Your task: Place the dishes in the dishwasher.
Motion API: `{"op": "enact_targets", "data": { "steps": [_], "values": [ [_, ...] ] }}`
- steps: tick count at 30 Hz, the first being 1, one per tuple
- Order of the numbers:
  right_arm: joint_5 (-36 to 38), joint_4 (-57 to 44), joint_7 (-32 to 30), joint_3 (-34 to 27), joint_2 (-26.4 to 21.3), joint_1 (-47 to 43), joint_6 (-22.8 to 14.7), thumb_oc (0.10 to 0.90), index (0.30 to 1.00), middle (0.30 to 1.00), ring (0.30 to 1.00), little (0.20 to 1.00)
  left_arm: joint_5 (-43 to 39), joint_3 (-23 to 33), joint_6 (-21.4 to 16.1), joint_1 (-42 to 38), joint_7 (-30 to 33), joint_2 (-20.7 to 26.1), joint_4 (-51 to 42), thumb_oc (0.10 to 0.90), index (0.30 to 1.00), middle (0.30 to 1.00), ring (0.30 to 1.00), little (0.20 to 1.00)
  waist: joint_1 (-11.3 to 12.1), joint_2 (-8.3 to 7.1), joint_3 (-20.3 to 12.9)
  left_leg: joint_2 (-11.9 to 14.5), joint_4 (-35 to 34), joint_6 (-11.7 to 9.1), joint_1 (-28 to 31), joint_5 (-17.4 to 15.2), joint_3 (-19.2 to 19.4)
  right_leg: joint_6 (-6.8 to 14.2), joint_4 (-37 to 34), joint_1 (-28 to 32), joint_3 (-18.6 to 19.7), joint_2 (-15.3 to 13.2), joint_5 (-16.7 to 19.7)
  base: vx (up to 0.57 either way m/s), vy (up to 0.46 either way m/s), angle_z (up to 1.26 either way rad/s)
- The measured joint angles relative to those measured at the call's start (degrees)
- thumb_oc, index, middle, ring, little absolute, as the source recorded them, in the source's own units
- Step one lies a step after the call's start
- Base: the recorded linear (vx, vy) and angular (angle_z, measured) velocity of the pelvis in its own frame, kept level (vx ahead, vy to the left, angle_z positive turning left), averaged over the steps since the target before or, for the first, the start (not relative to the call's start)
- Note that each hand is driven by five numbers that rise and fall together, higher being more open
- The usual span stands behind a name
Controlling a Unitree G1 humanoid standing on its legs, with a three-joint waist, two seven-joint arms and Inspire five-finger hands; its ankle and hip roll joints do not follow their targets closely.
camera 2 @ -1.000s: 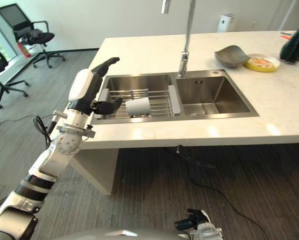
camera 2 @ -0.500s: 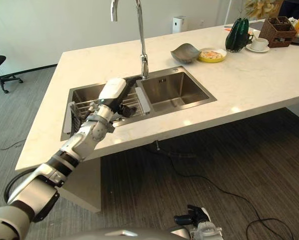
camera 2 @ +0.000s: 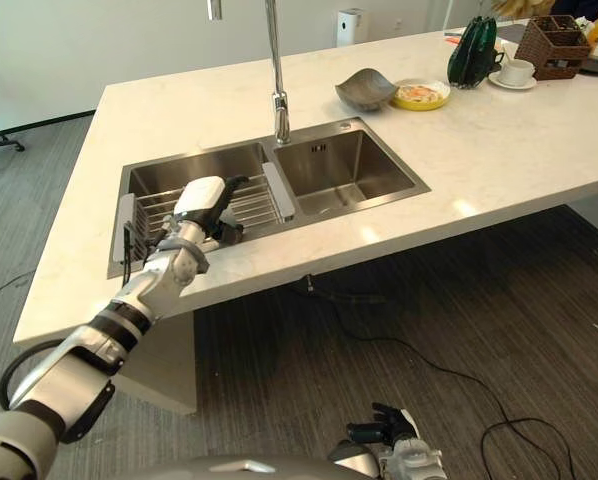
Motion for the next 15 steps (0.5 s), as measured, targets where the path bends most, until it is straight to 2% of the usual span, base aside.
{"op": "enact_targets", "data": {
  "steps": [3, 6, 11, 15],
  "values": [
    [0.0, -0.1, 0.0, 0.1, 0.0, -0.2, 0.3, 0.8, 0.9, 0.9, 0.9, 0.9, -0.4, 0.0, 0.7, -1.3, 0.4, -0.2, 2.6, 0.8, 0.9, 0.9, 0.9, 0.9, 0.0, -0.11, 0.1, 0.1, -0.1, -0.1, 0.2, -0.1, 0.2, 0.1, -0.1, 0.0, 0.0, 0.0, 0.0, -0.02, -0.03, -0.04],
    [0.0, -0.1, 0.1, 1.1, -0.1, -0.6, 0.6, 0.8, 0.9, 0.9, 0.9, 0.9, -4.3, 3.9, 2.2, -3.8, 0.8, -3.4, 7.5, 0.8, 0.9, 0.9, 0.9, 0.9, 0.0, -0.26, 0.3, 0.1, 0.0, -0.1, 0.2, -0.1, 0.3, 0.0, -0.1, 0.0, 0.0, 0.0, 0.1, -0.01, -0.013, 0.0],
    [0.2, -0.1, 0.2, 2.1, -0.2, -1.1, 0.6, 0.8, 0.9, 0.9, 0.9, 0.9, -5.3, 4.1, 4.1, -6.5, 0.7, -3.9, 12.0, 0.8, 0.9, 0.9, 0.9, 0.9, -0.4, -0.31, 0.5, 0.1, 0.1, -0.1, 0.2, -0.1, 0.5, -0.1, 0.0, -0.1, 0.2, 0.0, 0.2, 0.0, -0.002, -0.01],
    [0.7, 0.0, 0.6, 2.3, -0.6, -1.8, 0.7, 0.8, 0.9, 0.9, 0.9, 0.9, -7.3, 2.8, 4.5, -12.1, 0.4, -4.2, 21.7, 0.8, 0.9, 0.9, 0.9, 0.9, -1.0, 0.34, 1.4, 0.0, 0.1, -0.1, 0.2, -0.1, 0.6, 0.0, 0.0, -0.2, 0.3, -0.1, 0.2, 0.0, 0.0, 0.0]
  ]
}}
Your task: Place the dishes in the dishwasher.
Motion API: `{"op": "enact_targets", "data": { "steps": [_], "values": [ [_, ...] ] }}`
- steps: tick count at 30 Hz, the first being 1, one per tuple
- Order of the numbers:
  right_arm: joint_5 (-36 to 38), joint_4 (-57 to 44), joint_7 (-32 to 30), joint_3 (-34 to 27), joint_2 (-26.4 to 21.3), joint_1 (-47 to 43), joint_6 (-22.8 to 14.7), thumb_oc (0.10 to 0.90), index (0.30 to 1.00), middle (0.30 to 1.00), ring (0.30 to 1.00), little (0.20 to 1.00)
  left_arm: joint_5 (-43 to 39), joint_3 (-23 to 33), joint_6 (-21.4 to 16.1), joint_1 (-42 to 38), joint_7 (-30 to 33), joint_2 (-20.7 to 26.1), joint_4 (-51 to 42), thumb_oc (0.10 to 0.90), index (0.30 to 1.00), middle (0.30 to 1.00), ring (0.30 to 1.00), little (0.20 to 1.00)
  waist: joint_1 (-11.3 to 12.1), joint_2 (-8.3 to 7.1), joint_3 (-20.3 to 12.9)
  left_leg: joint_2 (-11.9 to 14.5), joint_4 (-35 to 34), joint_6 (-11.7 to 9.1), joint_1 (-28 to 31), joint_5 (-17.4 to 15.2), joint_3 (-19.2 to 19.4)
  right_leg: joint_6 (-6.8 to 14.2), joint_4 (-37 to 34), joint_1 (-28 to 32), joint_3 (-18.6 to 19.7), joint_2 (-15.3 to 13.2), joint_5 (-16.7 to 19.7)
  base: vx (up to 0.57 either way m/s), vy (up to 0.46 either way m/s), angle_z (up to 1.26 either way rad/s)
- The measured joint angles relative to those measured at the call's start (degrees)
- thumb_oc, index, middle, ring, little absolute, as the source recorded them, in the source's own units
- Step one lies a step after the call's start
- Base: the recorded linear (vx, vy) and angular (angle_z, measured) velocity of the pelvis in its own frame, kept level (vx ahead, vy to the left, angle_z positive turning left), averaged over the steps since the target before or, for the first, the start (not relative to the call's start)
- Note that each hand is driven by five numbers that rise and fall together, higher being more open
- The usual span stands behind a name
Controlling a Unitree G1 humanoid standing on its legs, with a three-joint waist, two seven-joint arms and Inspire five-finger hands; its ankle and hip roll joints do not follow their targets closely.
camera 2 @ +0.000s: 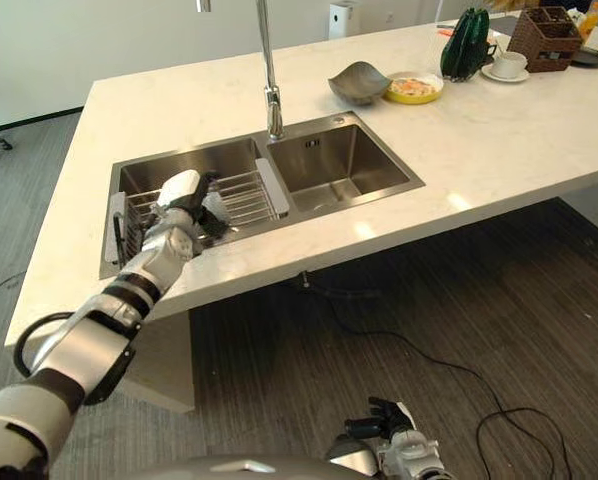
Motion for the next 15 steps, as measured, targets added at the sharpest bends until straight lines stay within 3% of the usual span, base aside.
{"op": "enact_targets", "data": {
  "steps": [5, 15],
  "values": [
    [0.5, 1.2, 1.1, 0.0, -1.1, -1.3, 0.0, 0.8, 0.9, 0.9, 0.9, 0.9, -0.3, -3.4, 0.3, -6.4, -3.3, -0.1, 10.2, 0.8, 0.9, 0.9, 0.9, 0.9, -0.4, 1.72, 0.7, 0.1, 0.0, -0.1, 0.0, -0.1, 0.5, 0.0, 0.0, -0.2, 0.3, 0.0, 0.0, 0.01, -0.004, -0.01],
    [1.7, 2.5, 2.0, 2.2, -1.9, -2.9, 0.9, 0.8, 0.9, 0.9, 0.9, 0.9, -0.2, -5.3, 0.1, -7.8, -6.4, -2.1, 14.0, 0.8, 0.9, 0.9, 0.9, 0.9, -0.5, 2.87, 0.7, 0.1, 0.1, -0.2, 0.0, -0.1, 0.4, 0.0, 0.0, -0.3, 0.1, 0.0, 0.0, 0.0, 0.0, 0.0]
  ]
}}
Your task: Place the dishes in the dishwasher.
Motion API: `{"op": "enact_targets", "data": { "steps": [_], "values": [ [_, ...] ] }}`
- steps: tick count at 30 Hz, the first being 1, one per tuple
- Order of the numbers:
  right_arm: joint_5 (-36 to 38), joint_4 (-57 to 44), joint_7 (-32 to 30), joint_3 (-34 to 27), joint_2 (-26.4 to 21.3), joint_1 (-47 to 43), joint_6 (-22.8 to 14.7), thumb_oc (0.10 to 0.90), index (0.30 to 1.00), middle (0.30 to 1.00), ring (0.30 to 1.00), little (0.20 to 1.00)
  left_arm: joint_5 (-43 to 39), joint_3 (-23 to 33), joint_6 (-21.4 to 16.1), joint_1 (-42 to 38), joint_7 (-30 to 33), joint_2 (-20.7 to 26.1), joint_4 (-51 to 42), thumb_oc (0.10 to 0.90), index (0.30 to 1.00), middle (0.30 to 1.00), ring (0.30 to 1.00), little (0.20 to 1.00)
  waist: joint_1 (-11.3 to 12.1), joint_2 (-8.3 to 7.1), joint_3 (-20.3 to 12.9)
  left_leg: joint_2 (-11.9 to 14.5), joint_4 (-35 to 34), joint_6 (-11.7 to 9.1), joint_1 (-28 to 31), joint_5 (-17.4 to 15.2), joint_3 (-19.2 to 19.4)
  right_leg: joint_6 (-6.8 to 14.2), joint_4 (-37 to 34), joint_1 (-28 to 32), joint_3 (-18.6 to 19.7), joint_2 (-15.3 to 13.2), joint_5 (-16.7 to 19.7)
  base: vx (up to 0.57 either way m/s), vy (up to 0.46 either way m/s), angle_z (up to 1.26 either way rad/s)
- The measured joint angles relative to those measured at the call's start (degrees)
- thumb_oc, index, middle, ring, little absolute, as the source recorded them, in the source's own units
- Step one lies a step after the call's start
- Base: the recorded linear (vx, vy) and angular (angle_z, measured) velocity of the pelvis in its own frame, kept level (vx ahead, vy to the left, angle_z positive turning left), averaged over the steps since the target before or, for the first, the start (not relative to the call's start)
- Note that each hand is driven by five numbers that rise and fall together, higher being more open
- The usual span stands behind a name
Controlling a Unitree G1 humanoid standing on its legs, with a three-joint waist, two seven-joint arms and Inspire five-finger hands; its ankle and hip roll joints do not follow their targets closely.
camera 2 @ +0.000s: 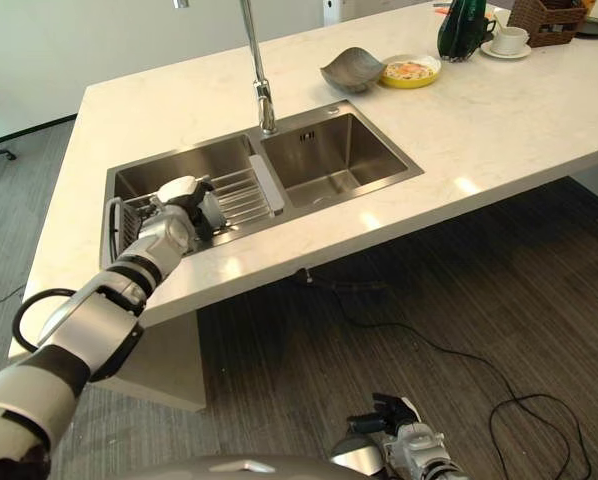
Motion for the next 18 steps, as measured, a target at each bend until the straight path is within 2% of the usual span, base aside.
{"op": "enact_targets", "data": {
  "steps": [7, 18],
  "values": [
    [0.0, 1.4, 0.2, 0.5, -0.4, -1.0, 0.3, 0.8, 0.9, 0.9, 0.9, 0.9, 0.3, -0.2, 0.0, 0.0, -0.5, -1.0, 0.8, 0.8, 0.9, 0.9, 0.9, 0.9, 0.3, 1.47, -0.5, 0.0, 0.0, 0.0, -0.6, 0.0, -0.1, 0.0, 0.0, -0.6, -0.1, 0.0, 0.0, 0.0, 0.0, 0.0],
    [0.0, 1.5, 0.7, 2.7, -1.2, -2.1, 1.2, 0.8, 0.9, 0.9, 0.9, 0.9, 1.2, -0.3, -0.6, -0.4, -0.5, -1.0, 3.2, 0.8, 0.9, 0.9, 0.9, 0.9, 0.0, 2.1, -1.0, -0.1, 0.0, 0.0, -1.1, 0.0, -0.1, 0.0, 0.2, -1.3, -0.1, 0.0, 0.0, -0.03, 0.015, -0.01]
  ]
}}
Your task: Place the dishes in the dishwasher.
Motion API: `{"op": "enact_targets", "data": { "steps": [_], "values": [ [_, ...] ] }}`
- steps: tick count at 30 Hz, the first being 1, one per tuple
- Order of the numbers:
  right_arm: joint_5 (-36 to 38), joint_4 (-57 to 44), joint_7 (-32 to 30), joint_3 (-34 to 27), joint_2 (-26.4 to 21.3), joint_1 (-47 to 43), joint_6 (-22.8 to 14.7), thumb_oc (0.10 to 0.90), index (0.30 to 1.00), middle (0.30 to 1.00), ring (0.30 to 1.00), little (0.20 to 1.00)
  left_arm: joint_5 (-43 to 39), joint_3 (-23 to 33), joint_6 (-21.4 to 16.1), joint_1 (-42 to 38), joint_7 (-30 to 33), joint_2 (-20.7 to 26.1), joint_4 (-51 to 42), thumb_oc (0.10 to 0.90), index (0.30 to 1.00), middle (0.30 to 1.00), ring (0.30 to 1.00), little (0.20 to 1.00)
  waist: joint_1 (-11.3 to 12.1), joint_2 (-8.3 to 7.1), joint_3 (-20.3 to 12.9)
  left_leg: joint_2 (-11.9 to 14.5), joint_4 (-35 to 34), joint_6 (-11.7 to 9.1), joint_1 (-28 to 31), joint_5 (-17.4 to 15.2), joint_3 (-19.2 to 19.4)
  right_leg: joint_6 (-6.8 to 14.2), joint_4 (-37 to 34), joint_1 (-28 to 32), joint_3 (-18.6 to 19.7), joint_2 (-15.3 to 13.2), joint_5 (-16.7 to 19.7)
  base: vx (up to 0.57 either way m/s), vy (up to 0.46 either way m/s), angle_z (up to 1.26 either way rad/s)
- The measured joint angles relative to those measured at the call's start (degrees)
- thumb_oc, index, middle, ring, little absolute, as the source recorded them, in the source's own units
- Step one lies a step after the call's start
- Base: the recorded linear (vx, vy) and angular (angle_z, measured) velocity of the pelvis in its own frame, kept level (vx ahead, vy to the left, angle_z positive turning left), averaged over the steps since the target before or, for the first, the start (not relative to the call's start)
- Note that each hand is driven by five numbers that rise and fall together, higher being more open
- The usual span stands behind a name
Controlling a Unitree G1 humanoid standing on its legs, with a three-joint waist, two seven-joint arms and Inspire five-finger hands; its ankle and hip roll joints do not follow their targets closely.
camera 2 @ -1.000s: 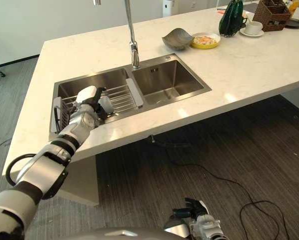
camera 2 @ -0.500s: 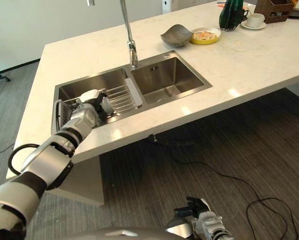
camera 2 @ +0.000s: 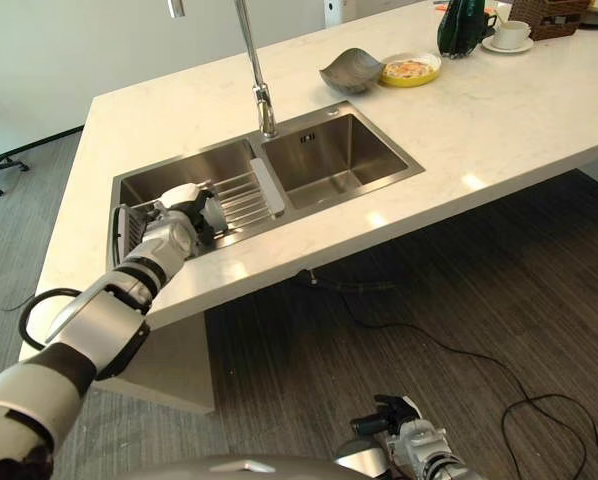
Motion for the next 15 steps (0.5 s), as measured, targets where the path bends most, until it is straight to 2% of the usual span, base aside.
{"op": "enact_targets", "data": {
  "steps": [2, 4, 8, 11, 12, 15],
  "values": [
    [-0.1, 0.2, 0.0, 1.1, -1.1, -1.6, 0.1, 0.8, 0.9, 0.9, 0.9, 0.9, -0.1, -0.2, -0.1, -1.6, 0.1, 0.5, 0.7, 0.8, 0.9, 0.9, 0.9, 0.9, 0.1, 1.64, -0.2, -0.5, 0.0, 0.6, -3.3, 0.4, 0.5, 0.1, 1.9, -4.6, 0.7, -0.5, 0.1, -0.14, 0.08, -0.11],
    [-0.1, 0.7, -0.1, 1.6, -2.2, -3.9, 0.2, 0.8, 0.9, 0.9, 0.9, 0.9, -0.9, -0.5, -0.4, -4.8, -0.3, 1.2, 2.8, 0.8, 0.9, 0.9, 0.9, 0.9, -0.2, 3.05, 1.5, -1.1, 0.0, 1.3, -5.7, 0.9, 0.6, 0.9, 2.5, -7.4, 0.9, -0.9, 0.6, -0.09, 0.066, -0.06],
    [0.0, 1.0, -0.5, 0.9, -2.6, -5.1, -0.1, 0.8, 0.9, 0.9, 0.9, 0.9, -3.9, -0.5, -1.2, -5.7, 0.1, 3.0, 3.8, 0.8, 0.9, 0.9, 0.9, 0.9, -0.9, 4.56, 3.6, -2.0, 0.0, 1.4, -6.8, 0.9, 1.2, 1.4, 2.4, -9.0, 1.8, -1.8, 1.0, -0.04, 0.048, -0.11],
    [-0.1, 2.0, -0.6, 0.5, -2.7, -6.2, 0.2, 0.8, 0.9, 0.9, 0.9, 0.9, -5.7, -0.4, -2.0, -6.1, 0.9, 3.6, 3.7, 0.8, 0.9, 0.9, 0.9, 0.9, -0.4, 6.16, 4.4, -2.0, -0.2, 1.2, -7.6, 0.7, 2.0, 1.8, 2.6, -10.4, 1.8, -2.0, 1.1, -0.01, 0.021, -0.12],
    [-0.1, 2.0, -0.6, 0.0, -2.8, -6.2, 0.1, 0.8, 0.9, 0.9, 0.9, 0.9, -5.8, -0.4, -2.0, -6.1, 0.8, 3.7, 3.8, 0.4, 0.3, 0.3, 0.3, 0.3, -0.3, 6.61, 4.6, -1.9, -0.2, 1.2, -7.6, 0.7, 2.0, 1.7, 2.5, -10.4, 1.8, -1.9, 1.2, 0.0, 0.007, -0.05],
    [-0.1, 2.1, -0.9, 0.0, -3.0, -6.3, 0.1, 0.8, 0.9, 0.9, 0.9, 0.9, -6.7, 0.2, -2.0, -6.2, 1.1, 3.7, 3.7, 0.4, 0.3, 0.3, 0.3, 0.3, -0.1, 7.17, 5.0, -1.7, 0.0, 1.2, -7.7, 0.7, 1.8, 1.5, 2.3, -10.5, 1.8, -1.7, 1.3, 0.01, -0.006, -0.01]
  ]
}}
